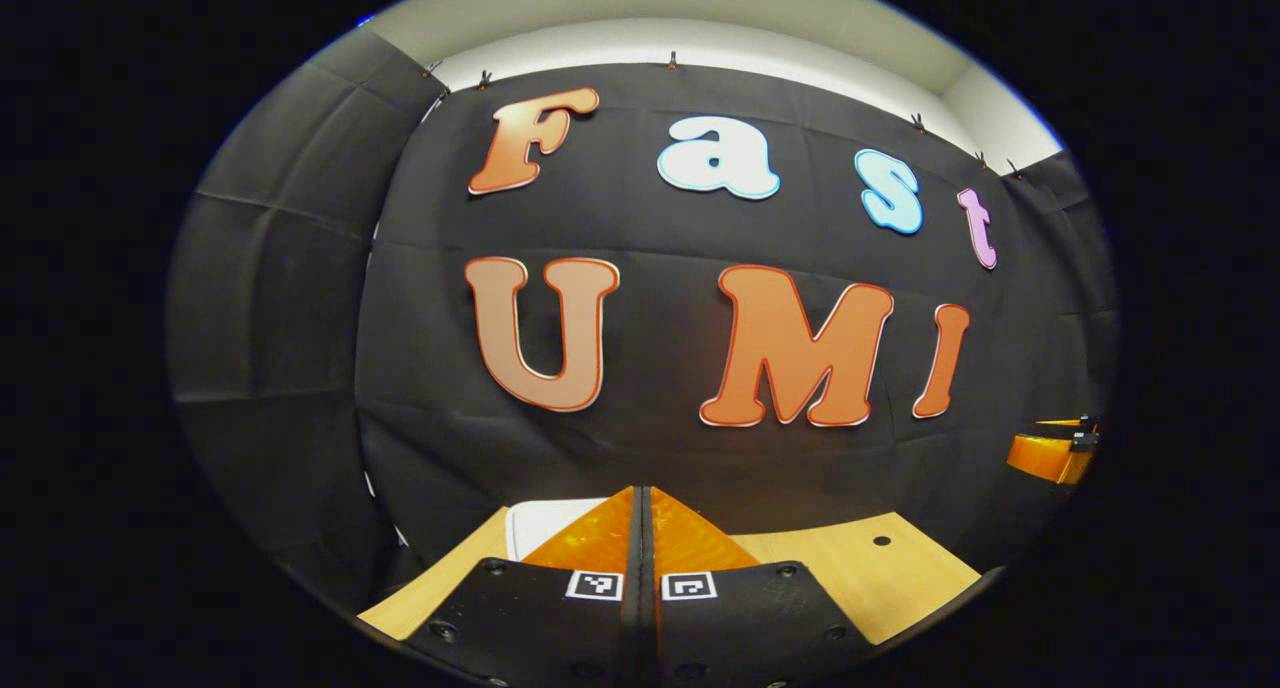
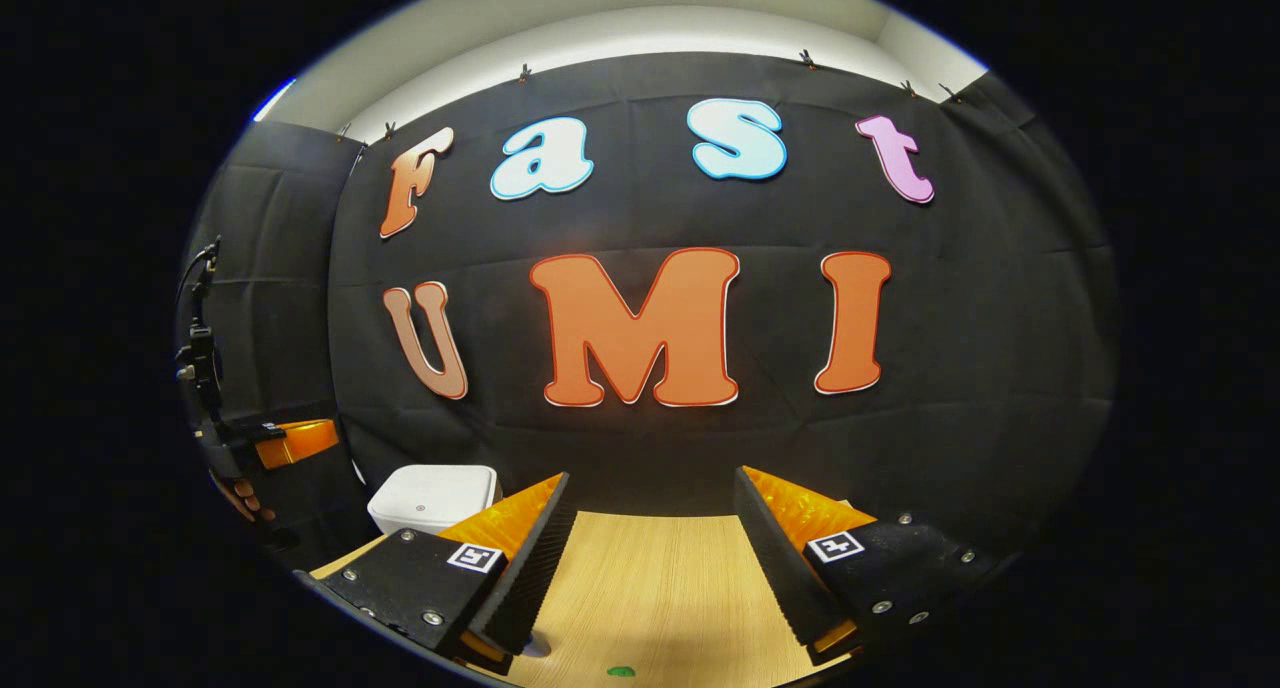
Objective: Press the lid of the desktop garbage bin to open it, pick up the crumpled paper on the desktop and throw it into the bin, then pick up the pop can on the desktop and drop it into the bin, and finally close the garbage bin lid.
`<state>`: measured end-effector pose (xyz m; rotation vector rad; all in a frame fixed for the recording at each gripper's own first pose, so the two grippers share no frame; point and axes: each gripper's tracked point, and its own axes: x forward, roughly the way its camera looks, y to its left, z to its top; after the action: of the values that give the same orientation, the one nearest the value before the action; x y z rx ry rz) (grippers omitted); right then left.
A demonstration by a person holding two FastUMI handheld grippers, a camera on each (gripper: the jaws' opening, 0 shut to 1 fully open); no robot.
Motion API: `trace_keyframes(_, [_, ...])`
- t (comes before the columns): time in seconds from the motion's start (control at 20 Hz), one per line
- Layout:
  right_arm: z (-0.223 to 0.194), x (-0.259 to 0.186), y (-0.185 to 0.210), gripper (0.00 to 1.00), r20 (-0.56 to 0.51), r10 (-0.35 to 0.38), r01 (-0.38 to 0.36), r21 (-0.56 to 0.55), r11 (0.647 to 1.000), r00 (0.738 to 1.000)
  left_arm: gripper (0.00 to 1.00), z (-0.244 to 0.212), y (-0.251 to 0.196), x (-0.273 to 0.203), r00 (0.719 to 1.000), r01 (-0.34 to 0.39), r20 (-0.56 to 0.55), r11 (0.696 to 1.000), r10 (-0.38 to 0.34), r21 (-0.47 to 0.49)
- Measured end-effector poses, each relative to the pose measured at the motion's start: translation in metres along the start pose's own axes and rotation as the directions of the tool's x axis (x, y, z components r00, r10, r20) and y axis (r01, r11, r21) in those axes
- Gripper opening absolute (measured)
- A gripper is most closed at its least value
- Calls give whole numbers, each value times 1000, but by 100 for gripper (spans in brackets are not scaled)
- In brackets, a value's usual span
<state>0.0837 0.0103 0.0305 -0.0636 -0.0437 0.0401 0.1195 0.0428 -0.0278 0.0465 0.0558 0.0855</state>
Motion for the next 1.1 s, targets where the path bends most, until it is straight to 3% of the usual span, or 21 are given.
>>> trace_keyframes(0.2, [-4,2,-3,95,-9,-7,7,-5,1000,1000,0,-21,18,18,996,-24,-82,999,26,25])
trace_keyframes(0.25, [-4,3,-4,100,-13,-8,8,-2,1000,1000,0,-25,21,26,995,-25,-100,999,29,36])
trace_keyframes(0.35, [-9,5,-7,95,-25,-13,13,-1,1000,1000,0,-36,25,41,987,-19,-157,998,28,56])
trace_keyframes(0.4, [-11,6,-9,100,-33,-18,18,-2,1000,999,0,-42,26,50,981,-9,-192,998,20,57])
trace_keyframes(0.45, [-14,7,-10,95,-38,-23,23,-3,1000,999,0,-48,27,57,973,4,-232,999,8,52])
trace_keyframes(0.75, [-26,10,-23,95,-76,-53,54,13,998,996,0,-80,30,101,933,45,-360,997,-19,62])
trace_keyframes(1.1, [-41,15,-36,95,-116,-89,91,8,996,989,0,-133,25,116,872,77,-489,995,-35,66])
